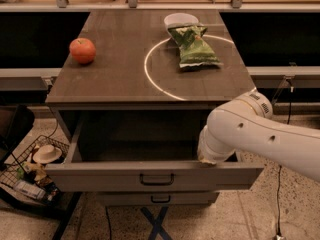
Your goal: Open top drawer
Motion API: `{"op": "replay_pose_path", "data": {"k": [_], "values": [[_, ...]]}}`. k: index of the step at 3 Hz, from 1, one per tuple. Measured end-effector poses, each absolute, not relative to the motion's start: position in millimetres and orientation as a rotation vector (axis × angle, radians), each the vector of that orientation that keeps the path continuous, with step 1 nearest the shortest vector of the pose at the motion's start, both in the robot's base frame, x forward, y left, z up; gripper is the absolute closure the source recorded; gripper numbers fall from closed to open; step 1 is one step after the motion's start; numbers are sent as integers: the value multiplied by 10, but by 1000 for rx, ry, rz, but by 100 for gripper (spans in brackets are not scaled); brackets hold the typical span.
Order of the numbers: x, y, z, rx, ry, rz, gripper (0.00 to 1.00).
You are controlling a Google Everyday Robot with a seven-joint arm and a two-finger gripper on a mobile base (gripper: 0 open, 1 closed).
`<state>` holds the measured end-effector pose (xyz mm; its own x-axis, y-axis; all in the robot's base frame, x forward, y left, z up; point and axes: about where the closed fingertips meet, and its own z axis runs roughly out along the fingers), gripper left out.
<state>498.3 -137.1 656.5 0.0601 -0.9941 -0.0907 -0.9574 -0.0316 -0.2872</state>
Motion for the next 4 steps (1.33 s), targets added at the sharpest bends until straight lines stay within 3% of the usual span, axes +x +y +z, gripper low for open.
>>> {"op": "replay_pose_path", "data": {"k": [1, 4], "values": [[4982, -1371, 6566, -2070, 1975, -194, 100], [3904, -1096, 6441, -2210, 2032, 59, 100]]}}
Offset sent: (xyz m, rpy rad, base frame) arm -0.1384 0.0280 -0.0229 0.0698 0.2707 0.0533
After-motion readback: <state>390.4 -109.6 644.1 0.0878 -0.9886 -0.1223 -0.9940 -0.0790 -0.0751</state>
